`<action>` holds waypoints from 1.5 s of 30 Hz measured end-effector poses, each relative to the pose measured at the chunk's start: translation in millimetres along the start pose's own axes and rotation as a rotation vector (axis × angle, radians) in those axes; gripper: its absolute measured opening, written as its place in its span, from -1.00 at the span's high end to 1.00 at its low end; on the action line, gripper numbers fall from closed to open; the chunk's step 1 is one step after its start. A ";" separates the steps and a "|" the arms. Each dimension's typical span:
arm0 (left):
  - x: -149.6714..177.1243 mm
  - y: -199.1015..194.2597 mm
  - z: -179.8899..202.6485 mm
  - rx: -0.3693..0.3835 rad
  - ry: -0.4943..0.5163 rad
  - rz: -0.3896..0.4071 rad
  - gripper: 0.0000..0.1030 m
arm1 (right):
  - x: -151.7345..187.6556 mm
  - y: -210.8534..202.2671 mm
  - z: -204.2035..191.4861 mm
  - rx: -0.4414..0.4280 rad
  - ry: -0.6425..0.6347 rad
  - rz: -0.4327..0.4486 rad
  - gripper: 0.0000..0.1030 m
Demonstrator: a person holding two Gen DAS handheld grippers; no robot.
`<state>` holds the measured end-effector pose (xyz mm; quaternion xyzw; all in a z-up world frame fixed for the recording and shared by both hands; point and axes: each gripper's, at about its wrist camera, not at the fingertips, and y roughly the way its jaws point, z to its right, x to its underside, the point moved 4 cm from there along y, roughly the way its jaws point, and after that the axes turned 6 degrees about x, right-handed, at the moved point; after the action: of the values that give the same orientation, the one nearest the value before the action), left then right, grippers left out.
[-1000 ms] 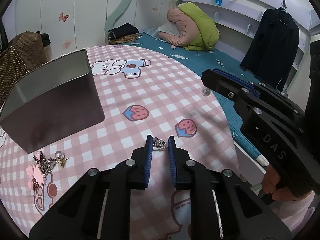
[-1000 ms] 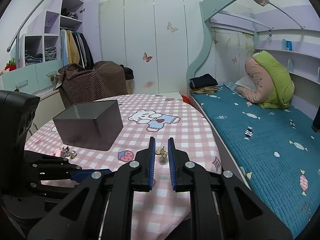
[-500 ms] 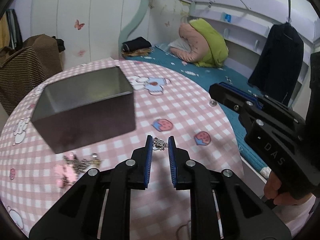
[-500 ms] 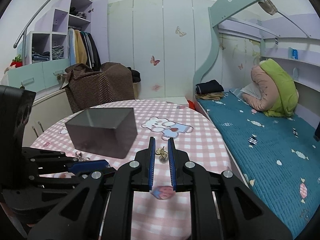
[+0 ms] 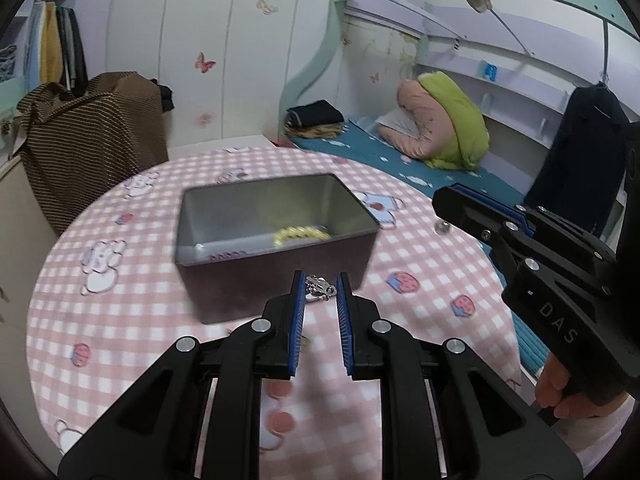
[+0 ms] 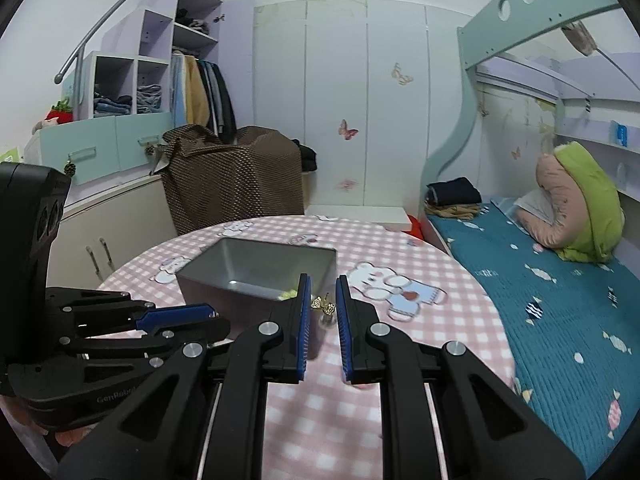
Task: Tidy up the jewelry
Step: 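Carry both earrings into the grey tin and open both tools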
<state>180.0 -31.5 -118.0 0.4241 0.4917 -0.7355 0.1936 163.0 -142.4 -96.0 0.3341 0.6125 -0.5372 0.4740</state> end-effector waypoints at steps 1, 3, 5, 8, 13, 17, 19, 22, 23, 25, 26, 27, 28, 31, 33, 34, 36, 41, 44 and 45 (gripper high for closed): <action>-2.4 -2.0 -4.6 -0.009 -0.007 0.007 0.69 | -3.5 2.5 -2.9 -0.005 -0.003 0.003 0.76; -6.2 -2.7 -10.7 -0.012 -0.017 0.015 0.69 | -7.6 5.6 -5.4 -0.015 -0.003 0.006 0.76; -11.4 -3.7 -18.5 -0.027 -0.017 0.026 0.69 | -12.2 9.2 -7.8 -0.021 -0.008 0.010 0.76; -19.2 -3.2 -28.5 -0.035 -0.029 0.034 0.69 | -19.3 17.4 -13.8 -0.039 -0.024 0.009 0.76; -29.0 -0.7 -47.2 -0.052 -0.055 0.056 0.68 | -22.3 37.9 -18.0 -0.060 -0.035 -0.025 0.76; -29.4 8.5 -57.5 -0.057 -0.077 0.051 0.68 | -17.7 49.3 -19.6 -0.072 -0.029 -0.050 0.76; -29.8 14.6 -62.3 -0.054 -0.089 0.044 0.68 | -15.4 55.0 -19.9 -0.073 -0.028 -0.063 0.76; -29.0 22.7 -68.1 -0.055 -0.103 0.036 0.68 | -11.5 62.4 -20.3 -0.075 -0.025 -0.082 0.76; -29.2 25.6 -69.6 -0.052 -0.109 0.034 0.68 | -10.1 64.1 -20.6 -0.075 -0.024 -0.087 0.76; -29.5 28.5 -70.6 -0.048 -0.106 0.038 0.68 | -9.8 67.0 -20.9 -0.079 -0.025 -0.094 0.76; -30.1 29.9 -71.4 -0.047 -0.105 0.037 0.68 | -9.5 68.0 -21.2 -0.081 -0.026 -0.096 0.76; -30.5 31.3 -72.5 -0.045 -0.105 0.036 0.68 | -9.5 68.6 -21.6 -0.082 -0.026 -0.096 0.76; -30.7 32.4 -72.7 -0.043 -0.105 0.036 0.68 | -9.6 69.5 -22.2 -0.086 -0.028 -0.097 0.74; -30.7 33.1 -73.2 -0.042 -0.106 0.041 0.68 | -10.9 69.7 -22.3 -0.094 -0.028 -0.095 0.74; -30.6 33.3 -73.0 -0.042 -0.105 0.041 0.68 | -11.0 68.6 -20.8 -0.099 -0.024 -0.095 0.70; -30.5 33.1 -72.4 -0.043 -0.104 0.041 0.68 | -11.0 67.8 -20.4 -0.097 -0.023 -0.094 0.64; -30.3 33.3 -72.7 -0.045 -0.102 0.041 0.67 | -11.3 66.0 -18.2 -0.084 -0.015 -0.092 0.48; -31.0 30.8 -67.8 -0.042 -0.086 0.052 0.21 | -11.4 62.1 -10.3 -0.046 0.002 -0.083 0.03; -31.1 28.2 -63.7 -0.046 -0.072 0.060 0.17 | -11.2 61.1 -6.7 -0.035 0.007 -0.086 -0.02; -31.2 27.7 -63.5 -0.046 -0.073 0.060 0.17 | -11.1 60.7 -5.9 -0.031 0.009 -0.087 -0.02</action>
<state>244.6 8.5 -118.0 0.4067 0.4881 -0.7330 0.2429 221.1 -123.4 -106.5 0.3021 0.6368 -0.5460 0.4528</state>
